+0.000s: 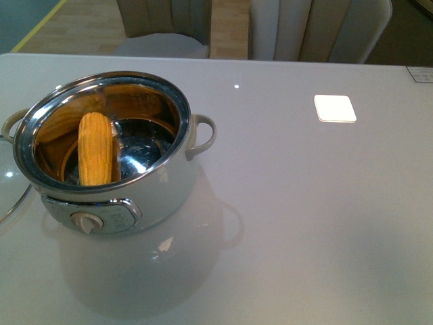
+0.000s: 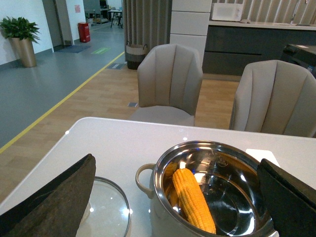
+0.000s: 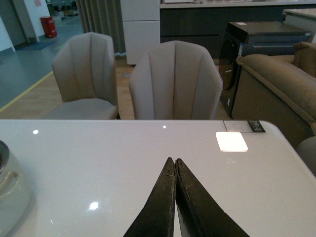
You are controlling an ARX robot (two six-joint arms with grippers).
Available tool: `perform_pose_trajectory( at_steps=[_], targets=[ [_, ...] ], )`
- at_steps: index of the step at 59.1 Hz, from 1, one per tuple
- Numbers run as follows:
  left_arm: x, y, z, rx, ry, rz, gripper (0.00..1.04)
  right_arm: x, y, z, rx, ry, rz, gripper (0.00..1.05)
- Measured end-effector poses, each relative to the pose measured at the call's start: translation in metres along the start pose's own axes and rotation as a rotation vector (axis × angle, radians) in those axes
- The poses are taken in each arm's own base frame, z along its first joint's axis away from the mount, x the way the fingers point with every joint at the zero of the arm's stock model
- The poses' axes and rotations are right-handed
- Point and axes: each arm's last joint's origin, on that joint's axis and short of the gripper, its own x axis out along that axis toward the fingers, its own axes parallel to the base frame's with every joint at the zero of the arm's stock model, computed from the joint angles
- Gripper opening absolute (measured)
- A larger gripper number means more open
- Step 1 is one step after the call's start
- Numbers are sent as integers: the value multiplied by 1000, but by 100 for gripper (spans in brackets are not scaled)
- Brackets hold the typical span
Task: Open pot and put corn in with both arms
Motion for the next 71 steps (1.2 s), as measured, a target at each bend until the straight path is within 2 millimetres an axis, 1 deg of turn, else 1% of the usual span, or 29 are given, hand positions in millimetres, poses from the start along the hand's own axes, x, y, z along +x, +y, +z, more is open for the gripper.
perform_pose_trajectory(
  at_steps=[31,36,40,56,57,71],
  targets=[
    [0,0,0,0,0,0,98,-13,0,0,0,0,0,2],
    [0,0,0,0,0,0,98,-20,0,-5,0,34,1,2],
    [0,0,0,0,0,0,98,-23,0,-3,0,9,1,2],
    [0,0,0,0,0,0,98,-24,0,-3,0,5,1,2],
    [0,0,0,0,0,0,98,-24,0,-3,-1,5,2,3],
    [0,0,0,0,0,0,98,-24,0,-3,-2,5,2,45]
  ],
)
